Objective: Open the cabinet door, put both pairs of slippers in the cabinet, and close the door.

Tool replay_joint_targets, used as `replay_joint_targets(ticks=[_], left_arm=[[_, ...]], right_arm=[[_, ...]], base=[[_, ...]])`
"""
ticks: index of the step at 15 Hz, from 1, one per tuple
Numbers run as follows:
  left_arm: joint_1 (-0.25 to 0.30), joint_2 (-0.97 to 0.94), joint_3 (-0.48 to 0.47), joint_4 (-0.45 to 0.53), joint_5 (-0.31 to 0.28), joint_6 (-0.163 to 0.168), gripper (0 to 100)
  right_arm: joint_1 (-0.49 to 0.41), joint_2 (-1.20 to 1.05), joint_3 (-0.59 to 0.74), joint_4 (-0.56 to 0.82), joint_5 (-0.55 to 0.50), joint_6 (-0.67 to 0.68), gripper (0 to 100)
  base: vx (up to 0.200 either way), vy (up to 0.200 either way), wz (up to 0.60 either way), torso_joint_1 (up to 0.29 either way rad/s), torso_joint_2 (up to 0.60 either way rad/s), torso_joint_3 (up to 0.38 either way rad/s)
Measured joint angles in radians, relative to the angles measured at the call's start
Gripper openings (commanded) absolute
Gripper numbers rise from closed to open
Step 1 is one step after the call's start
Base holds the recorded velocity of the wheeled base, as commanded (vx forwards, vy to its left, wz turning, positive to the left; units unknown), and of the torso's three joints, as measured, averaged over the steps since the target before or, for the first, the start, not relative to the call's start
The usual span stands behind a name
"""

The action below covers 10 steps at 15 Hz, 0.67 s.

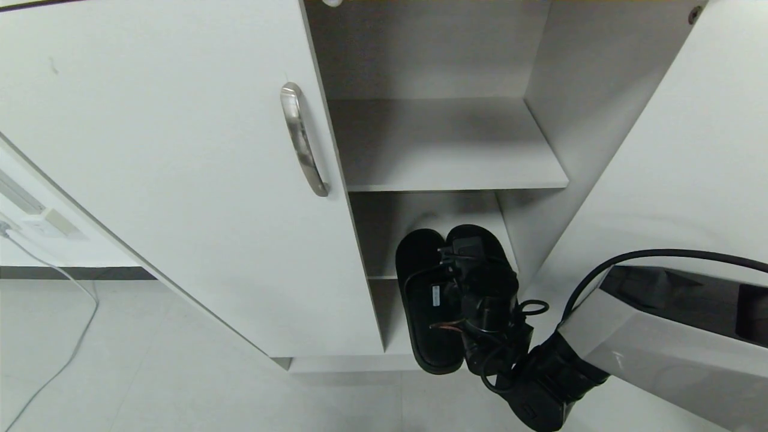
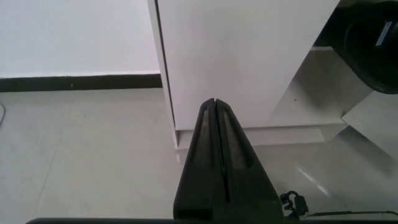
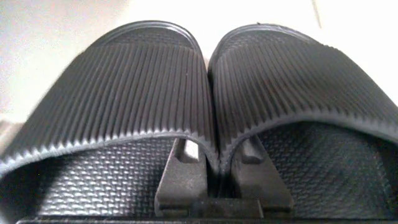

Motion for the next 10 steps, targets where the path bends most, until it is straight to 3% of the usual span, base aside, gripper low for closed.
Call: replay_joint_targets(ticks=[3,6,10], left_arm=[[0.000,0.000,0.000,0.000,0.000,0.000,0],[0.000,0.000,0.000,0.000,0.000,0.000,0],[0.000,0.000,0.000,0.000,0.000,0.000,0]], right_arm=[[-0.006,0.003,-0.068,0.114,0.000,0.026,0],[-0.022,0.021,-0.233,0.314,-0.002,0.091,0],[-0.066,0.091,-0.436,0.399,-0.004,0.103,0]], base=[[0.000,0.000,0.00,0.000,0.00,0.000],[0.000,0.000,0.00,0.000,0.00,0.000],[0.000,0.000,0.00,0.000,0.00,0.000]])
